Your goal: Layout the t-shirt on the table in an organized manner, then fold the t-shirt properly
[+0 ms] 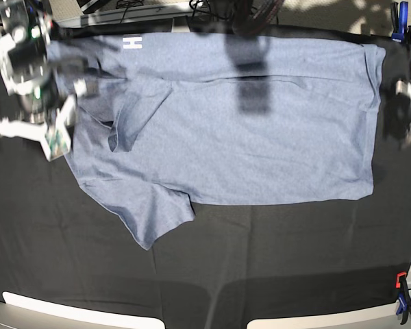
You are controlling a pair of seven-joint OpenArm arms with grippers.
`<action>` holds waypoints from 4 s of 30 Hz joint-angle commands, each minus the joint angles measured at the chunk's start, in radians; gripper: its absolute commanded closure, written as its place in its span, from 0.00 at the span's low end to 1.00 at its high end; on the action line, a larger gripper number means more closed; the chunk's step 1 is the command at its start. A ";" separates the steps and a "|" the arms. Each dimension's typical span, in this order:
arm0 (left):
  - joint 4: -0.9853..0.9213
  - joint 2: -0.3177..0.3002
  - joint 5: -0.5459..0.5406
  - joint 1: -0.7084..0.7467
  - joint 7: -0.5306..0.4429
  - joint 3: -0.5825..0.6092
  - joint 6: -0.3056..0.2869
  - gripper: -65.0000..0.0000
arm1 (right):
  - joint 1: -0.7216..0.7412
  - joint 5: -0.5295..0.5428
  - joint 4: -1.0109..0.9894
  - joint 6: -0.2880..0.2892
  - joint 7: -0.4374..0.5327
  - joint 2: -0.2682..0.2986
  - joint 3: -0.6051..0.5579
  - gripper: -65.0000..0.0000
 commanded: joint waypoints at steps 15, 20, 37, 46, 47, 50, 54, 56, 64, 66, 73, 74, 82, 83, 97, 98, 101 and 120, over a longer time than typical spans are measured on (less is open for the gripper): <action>-0.441 0.139 -0.211 -0.436 0.064 0.002 -0.135 0.61 | 0.387 0.191 -0.380 0.082 -0.036 -0.156 0.007 0.37; -0.607 0.158 -0.210 -0.564 0.101 0.055 -0.139 0.61 | 0.466 0.240 -0.442 0.125 -0.040 -0.209 0.007 0.37; -1.080 0.167 -0.202 -0.837 0.121 0.212 -0.170 0.61 | 0.513 0.258 -0.506 0.158 -0.076 -0.237 0.004 0.37; -1.100 0.243 -0.202 -0.848 0.150 0.212 -0.254 0.62 | 0.513 0.258 -0.506 0.158 -0.072 -0.237 0.004 0.37; -1.100 0.248 -0.203 -0.848 0.143 0.212 -0.255 0.63 | 0.513 0.258 -0.506 0.158 -0.072 -0.237 0.004 0.37; -1.100 0.242 -0.236 -0.848 0.087 0.211 -0.270 0.68 | 0.513 0.258 -0.506 0.158 -0.072 -0.237 0.004 0.37; -1.092 0.211 -0.412 -0.851 0.083 0.208 -0.270 0.68 | 0.513 0.258 -0.506 0.158 -0.071 -0.237 0.004 0.37; -1.079 0.196 -0.430 -0.857 0.084 0.197 -0.270 0.68 | 0.513 0.258 -0.506 0.158 -0.071 -0.237 0.004 0.37; -1.079 0.176 -0.322 -0.867 0.089 0.066 -0.270 0.68 | 0.513 0.259 -0.506 0.158 -0.072 -0.238 0.004 0.37; -1.079 0.179 -0.225 -0.867 0.082 0.066 -0.270 0.65 | 0.513 0.259 -0.506 0.158 -0.073 -0.238 0.004 0.37; -1.079 0.232 -0.122 -0.867 0.095 0.066 -0.270 0.61 | 0.513 0.258 -0.506 0.158 -0.084 -0.238 0.004 0.37; -1.079 0.238 -0.122 -0.866 0.101 0.066 -0.270 0.61 | 0.513 0.258 -0.506 0.158 -0.089 -0.238 0.004 0.37; -1.093 0.257 -0.115 -0.861 0.120 0.066 -0.270 0.61 | 0.513 0.258 -0.506 0.158 -0.091 -0.238 0.004 0.37; -1.102 0.257 -0.094 -0.861 0.116 0.066 -0.270 0.61 | 0.513 0.259 -0.506 0.158 -0.091 -0.238 0.004 0.37; -1.122 0.311 -0.116 -0.859 0.128 0.066 -0.270 0.62 | 0.513 0.258 -0.506 0.158 -0.089 -0.238 0.004 0.37; -1.122 0.317 -0.115 -0.859 0.128 0.066 -0.270 0.66 | 0.513 0.258 -0.506 0.158 -0.089 -0.238 0.004 0.37; -1.122 0.323 -0.115 -0.858 0.128 0.066 -0.270 0.88 | 0.513 0.258 -0.506 0.159 -0.088 -0.237 0.004 0.37; -1.121 0.320 -0.111 -0.858 0.120 0.066 -0.270 1.00 | 1.018 0.388 -1.267 0.421 -0.183 -0.238 0.000 0.37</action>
